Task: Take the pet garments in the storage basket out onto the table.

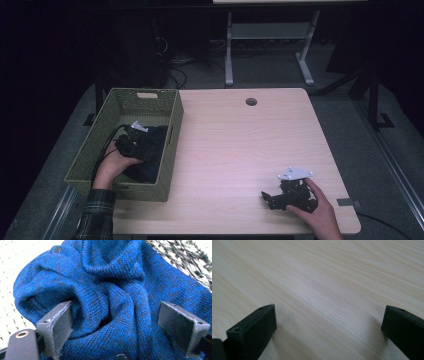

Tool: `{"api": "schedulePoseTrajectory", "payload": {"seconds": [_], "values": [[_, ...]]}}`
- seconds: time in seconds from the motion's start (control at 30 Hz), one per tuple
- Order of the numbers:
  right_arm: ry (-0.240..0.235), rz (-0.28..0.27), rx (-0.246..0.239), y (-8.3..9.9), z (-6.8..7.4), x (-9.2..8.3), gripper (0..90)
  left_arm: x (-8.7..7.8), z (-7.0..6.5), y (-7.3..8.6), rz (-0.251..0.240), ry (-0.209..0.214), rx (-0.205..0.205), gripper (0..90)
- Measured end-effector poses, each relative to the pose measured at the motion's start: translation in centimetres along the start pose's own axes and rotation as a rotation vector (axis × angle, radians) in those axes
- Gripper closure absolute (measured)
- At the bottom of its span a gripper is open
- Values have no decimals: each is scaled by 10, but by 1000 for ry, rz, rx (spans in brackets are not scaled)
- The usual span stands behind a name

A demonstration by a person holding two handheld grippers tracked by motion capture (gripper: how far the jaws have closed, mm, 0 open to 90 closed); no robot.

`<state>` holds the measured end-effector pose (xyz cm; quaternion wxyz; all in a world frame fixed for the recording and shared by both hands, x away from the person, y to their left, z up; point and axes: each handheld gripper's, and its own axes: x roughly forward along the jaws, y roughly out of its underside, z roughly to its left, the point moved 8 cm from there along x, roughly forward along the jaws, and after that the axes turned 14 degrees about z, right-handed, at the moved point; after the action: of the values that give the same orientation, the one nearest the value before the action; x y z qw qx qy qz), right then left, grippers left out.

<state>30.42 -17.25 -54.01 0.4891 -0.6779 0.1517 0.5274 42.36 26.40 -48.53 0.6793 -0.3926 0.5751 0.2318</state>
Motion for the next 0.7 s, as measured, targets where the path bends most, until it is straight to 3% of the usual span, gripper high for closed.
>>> {"api": "schedulePoseTrajectory", "payload": {"seconds": [0.2,0.33,0.5,0.6,0.7], "values": [[0,0,0,0,0,0,0,7,-3,3,50,10,4,165],[0,0,0,0,0,0,0,9,-5,7,87,23,16,340],[0,0,0,0,0,0,0,6,-6,8,104,69,-13,632],[1,0,0,0,0,0,0,3,-5,9,109,81,-38,685],[0,0,0,0,0,0,0,-2,-3,7,85,100,-64,696]]}}
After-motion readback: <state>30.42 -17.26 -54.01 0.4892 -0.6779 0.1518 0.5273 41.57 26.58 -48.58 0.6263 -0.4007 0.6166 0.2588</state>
